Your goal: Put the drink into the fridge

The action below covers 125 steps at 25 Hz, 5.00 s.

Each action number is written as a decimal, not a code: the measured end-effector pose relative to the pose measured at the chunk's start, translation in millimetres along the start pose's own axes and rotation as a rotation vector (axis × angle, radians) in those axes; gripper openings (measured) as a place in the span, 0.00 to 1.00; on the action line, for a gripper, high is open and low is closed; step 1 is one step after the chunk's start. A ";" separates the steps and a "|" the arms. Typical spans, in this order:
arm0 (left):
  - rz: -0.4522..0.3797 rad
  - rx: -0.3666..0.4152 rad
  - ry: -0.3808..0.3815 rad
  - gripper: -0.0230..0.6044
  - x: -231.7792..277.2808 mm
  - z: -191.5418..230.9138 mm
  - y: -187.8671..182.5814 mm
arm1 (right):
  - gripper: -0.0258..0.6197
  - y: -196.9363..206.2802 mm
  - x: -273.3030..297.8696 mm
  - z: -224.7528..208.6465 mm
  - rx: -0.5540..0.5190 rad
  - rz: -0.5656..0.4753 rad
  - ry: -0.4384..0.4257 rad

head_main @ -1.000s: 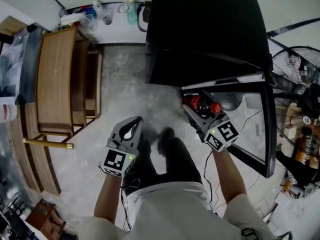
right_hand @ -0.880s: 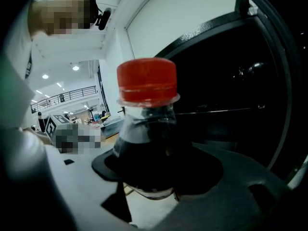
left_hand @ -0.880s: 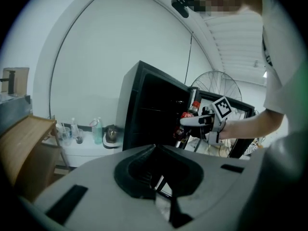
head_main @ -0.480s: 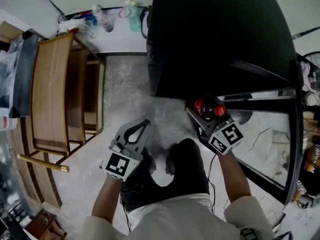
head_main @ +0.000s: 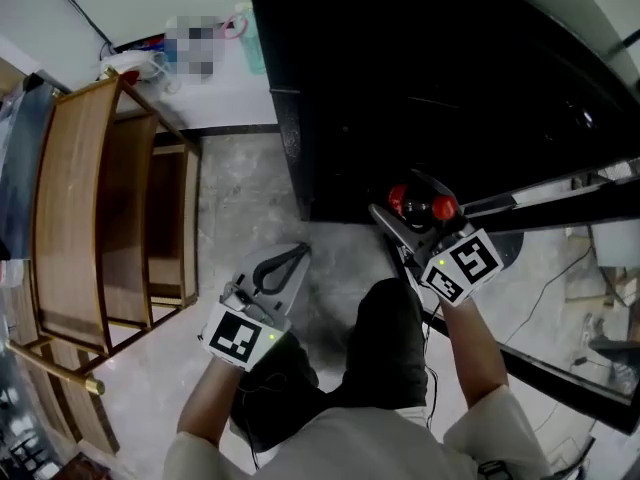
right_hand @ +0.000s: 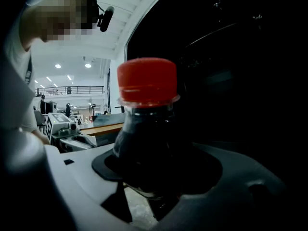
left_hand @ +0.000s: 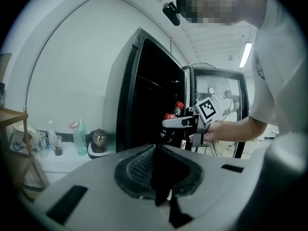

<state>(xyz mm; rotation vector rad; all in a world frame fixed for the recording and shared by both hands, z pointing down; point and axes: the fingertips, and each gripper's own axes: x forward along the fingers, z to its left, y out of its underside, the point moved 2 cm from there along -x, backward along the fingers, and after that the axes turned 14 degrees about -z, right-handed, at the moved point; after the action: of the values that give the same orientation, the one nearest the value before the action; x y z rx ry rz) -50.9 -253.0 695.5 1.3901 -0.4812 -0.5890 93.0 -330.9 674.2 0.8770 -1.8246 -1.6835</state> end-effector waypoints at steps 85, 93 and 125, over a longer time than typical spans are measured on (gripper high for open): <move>-0.101 0.037 -0.011 0.05 15.5 -13.0 38.6 | 0.52 41.6 128.0 -94.3 -0.157 0.132 0.065; -0.104 0.020 -0.059 0.05 15.4 4.8 39.2 | 0.42 20.1 91.1 -60.5 -0.151 0.022 0.058; -0.096 0.000 -0.071 0.05 -0.4 39.3 64.0 | 0.03 48.3 4.8 -5.9 -0.139 -0.074 0.058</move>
<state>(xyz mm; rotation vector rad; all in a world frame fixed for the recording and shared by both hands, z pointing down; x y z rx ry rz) -69.6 -277.6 763.9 1.4019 -0.4735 -0.7183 88.3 -337.1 722.4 0.9338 -1.6336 -1.7877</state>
